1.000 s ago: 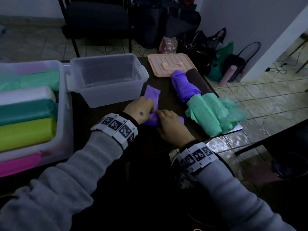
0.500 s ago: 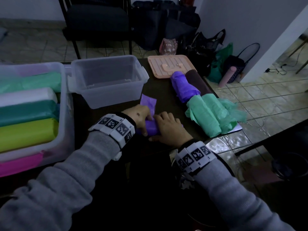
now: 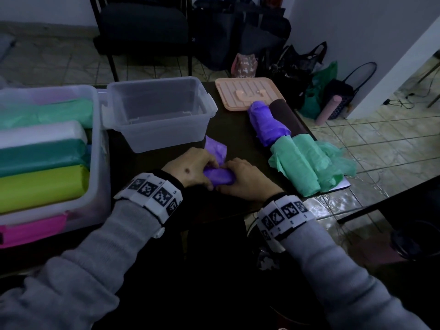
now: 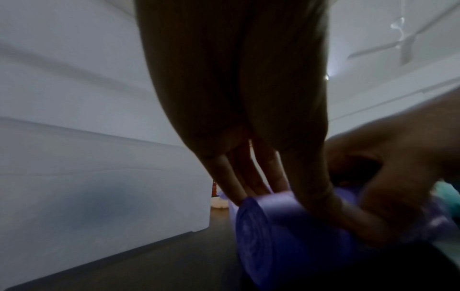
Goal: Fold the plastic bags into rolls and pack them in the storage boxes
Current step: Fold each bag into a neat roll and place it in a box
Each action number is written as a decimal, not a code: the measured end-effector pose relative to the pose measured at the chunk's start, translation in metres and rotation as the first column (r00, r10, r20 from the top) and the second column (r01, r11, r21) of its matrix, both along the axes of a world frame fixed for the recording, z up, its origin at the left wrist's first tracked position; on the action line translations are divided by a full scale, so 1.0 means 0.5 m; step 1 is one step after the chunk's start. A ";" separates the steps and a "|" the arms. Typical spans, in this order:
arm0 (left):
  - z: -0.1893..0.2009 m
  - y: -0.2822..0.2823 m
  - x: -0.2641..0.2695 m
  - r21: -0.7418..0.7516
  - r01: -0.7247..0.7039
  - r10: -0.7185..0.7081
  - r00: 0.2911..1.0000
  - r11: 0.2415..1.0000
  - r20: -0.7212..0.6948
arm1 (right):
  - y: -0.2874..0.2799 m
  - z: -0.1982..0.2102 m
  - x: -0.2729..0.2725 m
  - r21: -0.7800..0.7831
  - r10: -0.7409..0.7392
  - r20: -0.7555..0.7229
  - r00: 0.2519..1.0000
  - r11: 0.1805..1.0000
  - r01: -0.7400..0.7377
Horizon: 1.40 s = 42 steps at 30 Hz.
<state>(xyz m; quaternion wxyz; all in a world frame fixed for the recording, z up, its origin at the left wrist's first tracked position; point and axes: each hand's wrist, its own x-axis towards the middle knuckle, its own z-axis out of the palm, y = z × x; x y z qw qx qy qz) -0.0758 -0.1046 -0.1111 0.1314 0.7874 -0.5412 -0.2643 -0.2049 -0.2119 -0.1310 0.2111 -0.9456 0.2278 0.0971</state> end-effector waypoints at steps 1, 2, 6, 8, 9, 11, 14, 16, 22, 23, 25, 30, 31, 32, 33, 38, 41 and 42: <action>-0.004 0.001 -0.001 0.007 0.008 -0.008 1.000 1.000 0.009 | -0.006 0.003 0.004 0.020 0.005 -0.017 1.000 1.000 -0.005; -0.007 0.001 -0.001 0.006 0.007 -0.007 1.000 1.000 0.012 | -0.012 0.004 0.007 0.046 0.010 -0.032 0.999 0.999 -0.008; -0.013 -0.008 0.004 0.013 -0.013 0.012 0.999 1.000 0.042 | -0.019 0.001 0.013 0.026 0.009 -0.007 1.000 1.000 -0.009; -0.007 -0.014 0.008 0.041 -0.021 0.019 0.999 0.999 0.043 | -0.006 -0.004 0.007 -0.081 0.011 0.069 0.998 0.997 -0.006; -0.004 -0.016 0.011 0.054 -0.021 0.019 0.999 0.998 0.036 | 0.001 -0.008 0.003 -0.128 0.026 0.102 0.994 0.992 -0.012; -0.001 -0.018 0.014 0.064 -0.003 0.002 1.000 0.998 0.015 | 0.012 -0.018 -0.005 -0.163 0.045 0.153 0.987 0.987 -0.019; 0.000 -0.013 0.017 0.038 -0.013 0.014 1.000 0.999 -0.021 | 0.010 -0.024 -0.011 -0.094 0.007 0.214 0.977 0.995 0.013; -0.001 -0.007 0.019 -0.021 -0.073 0.072 0.997 0.997 -0.030 | 0.005 -0.022 -0.009 -0.052 0.007 0.202 0.979 0.999 0.004; 0.002 0.018 0.017 -0.077 -0.134 0.132 0.991 0.988 -0.028 | -0.010 0.004 0.009 0.027 0.031 0.032 0.999 0.999 -0.032; 0.001 0.020 0.019 -0.055 -0.132 0.131 0.991 0.990 -0.032 | -0.011 0.009 0.013 0.042 0.048 -0.003 0.999 0.998 -0.048; -0.001 0.021 0.025 -0.026 -0.152 0.150 0.987 0.988 -0.056 | -0.012 0.021 0.020 0.075 0.077 -0.062 0.995 0.995 -0.072; -0.005 0.017 0.036 -0.026 -0.170 0.167 0.980 0.985 -0.108 | -0.026 0.037 0.043 0.133 0.039 -0.156 0.987 0.991 -0.018; -0.008 0.015 0.039 -0.030 -0.170 0.165 0.980 0.985 -0.110 | -0.029 0.037 0.048 0.144 0.015 -0.151 0.988 0.990 0.007; -0.009 0.015 0.041 -0.031 -0.174 0.170 0.979 0.984 -0.114 | -0.031 0.037 0.054 0.156 -0.006 -0.152 0.988 0.987 0.030; -0.011 0.014 0.042 -0.035 -0.179 0.173 0.977 0.983 -0.121 | -0.033 0.036 0.060 0.164 -0.014 -0.163 0.986 0.986 0.041; -0.005 0.013 0.039 -0.005 -0.165 0.162 0.975 0.986 -0.150 | -0.034 0.028 0.091 0.205 0.022 -0.250 0.968 0.978 0.031; -0.004 0.014 0.038 0.003 -0.155 0.153 0.975 0.988 -0.161 | -0.029 0.030 0.094 0.220 0.049 -0.238 0.970 0.976 0.005; -0.005 0.014 0.039 0.006 -0.159 0.157 0.974 0.987 -0.162 | -0.026 0.032 0.094 0.220 0.054 -0.228 0.972 0.976 -0.003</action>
